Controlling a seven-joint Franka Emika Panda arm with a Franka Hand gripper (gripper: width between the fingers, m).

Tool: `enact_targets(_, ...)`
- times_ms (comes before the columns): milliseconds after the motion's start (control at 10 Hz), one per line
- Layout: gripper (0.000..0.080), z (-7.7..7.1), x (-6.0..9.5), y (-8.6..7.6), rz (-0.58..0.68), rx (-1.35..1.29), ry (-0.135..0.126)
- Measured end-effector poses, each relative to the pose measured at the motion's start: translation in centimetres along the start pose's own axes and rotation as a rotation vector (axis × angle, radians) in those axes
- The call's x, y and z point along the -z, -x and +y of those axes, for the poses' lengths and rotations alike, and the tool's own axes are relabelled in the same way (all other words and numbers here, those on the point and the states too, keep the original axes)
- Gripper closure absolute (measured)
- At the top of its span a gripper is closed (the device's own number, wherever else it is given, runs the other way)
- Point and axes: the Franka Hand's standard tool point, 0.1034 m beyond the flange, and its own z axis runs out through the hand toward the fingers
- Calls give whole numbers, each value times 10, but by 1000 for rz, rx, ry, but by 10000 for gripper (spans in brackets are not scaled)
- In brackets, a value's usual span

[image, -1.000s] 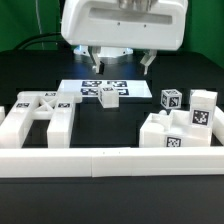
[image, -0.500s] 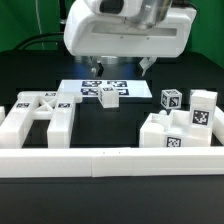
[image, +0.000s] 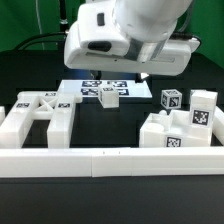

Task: Assemble chair

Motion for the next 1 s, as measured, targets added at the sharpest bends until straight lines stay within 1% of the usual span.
enact_targets(300, 150, 0, -1, 0, -1, -1, -1)
enact_targets(400, 150, 1, -2, 0, -3, -3, -6)
enact_targets(500, 150, -2, -7, 2, -14, -22, -86)
enact_targets(600, 150, -2, -14, 1, -20, -55, -158)
enact_targets(700, 150, -4, -18, 0, -28, -69, -186)
enact_targets(800, 150, -8, -21, -1, -35, -78, -187)
enact_targets(1000, 150, -6, -21, -1, -34, -80, -187)
